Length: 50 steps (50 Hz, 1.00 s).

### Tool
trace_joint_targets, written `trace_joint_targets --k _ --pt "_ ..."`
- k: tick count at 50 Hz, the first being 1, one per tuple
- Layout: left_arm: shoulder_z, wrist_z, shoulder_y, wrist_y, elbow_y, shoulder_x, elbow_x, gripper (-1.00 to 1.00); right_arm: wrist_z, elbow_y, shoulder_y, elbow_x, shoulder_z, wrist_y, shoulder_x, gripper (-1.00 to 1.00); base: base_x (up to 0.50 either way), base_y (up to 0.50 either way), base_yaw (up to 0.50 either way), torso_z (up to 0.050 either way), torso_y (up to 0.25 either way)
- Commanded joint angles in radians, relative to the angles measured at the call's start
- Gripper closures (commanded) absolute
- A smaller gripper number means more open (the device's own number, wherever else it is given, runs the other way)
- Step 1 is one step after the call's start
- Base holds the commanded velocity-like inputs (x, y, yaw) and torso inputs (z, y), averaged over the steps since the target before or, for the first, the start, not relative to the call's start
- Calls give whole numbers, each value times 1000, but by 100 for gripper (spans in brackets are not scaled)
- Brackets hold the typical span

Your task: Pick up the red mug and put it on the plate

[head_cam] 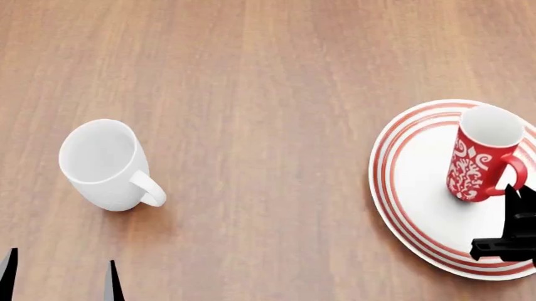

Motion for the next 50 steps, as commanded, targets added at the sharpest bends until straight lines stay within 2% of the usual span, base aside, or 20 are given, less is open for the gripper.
trace_joint_targets --k 1,44,45,50 --pt "13 -15 -5 0 0 -6 2 -100 -4 10 6 -11 3 -6 -5 100 0 0 0 0 0" --pt "62 -60 -25 0 0 -27 5 -100 -26 31 -9 -37 -17 -10 -4 100 0 0 0 0 0" --pt "63 -61 -26 1 -1 -27 5 -100 -28 31 -12 -34 -16 -9 -4 -100 0 0 0 0 0" --pt "70 -66 -28 0 0 -30 5 -100 -29 30 -20 -34 -17 -8 -5 -100 0 0 0 0 0"
